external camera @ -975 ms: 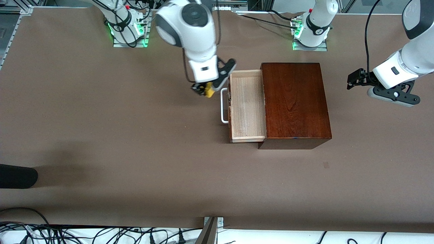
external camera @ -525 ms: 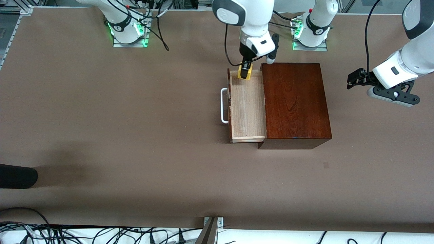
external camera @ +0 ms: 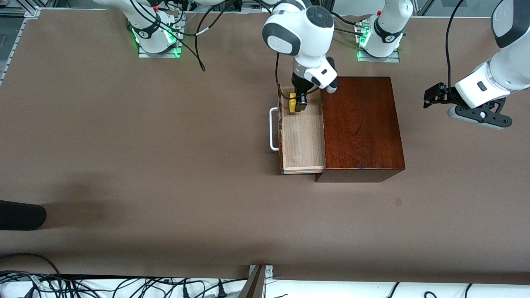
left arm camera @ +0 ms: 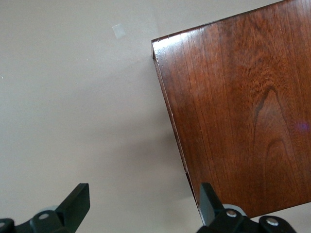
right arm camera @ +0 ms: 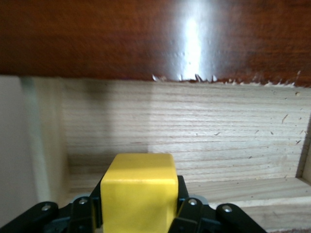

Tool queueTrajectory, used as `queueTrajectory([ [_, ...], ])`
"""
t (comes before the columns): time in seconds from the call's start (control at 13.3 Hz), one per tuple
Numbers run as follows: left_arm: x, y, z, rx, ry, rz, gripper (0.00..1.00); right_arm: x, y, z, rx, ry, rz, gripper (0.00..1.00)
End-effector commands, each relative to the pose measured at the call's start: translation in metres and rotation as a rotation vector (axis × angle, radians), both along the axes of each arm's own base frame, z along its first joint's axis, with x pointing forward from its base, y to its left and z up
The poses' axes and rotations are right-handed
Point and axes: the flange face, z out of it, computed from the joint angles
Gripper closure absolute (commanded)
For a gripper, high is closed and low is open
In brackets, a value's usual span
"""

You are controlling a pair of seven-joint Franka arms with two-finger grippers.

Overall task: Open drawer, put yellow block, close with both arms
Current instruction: 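Lower the yellow cube into the open drawer with the right gripper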

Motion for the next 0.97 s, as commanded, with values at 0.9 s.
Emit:
queueTrajectory([
  [0.9,0.002,0.001,0.006,-0.029,0.006,-0.015,0.00,0.057,-0.021,-0.052,0.060,0.023,0.038,0.96],
])
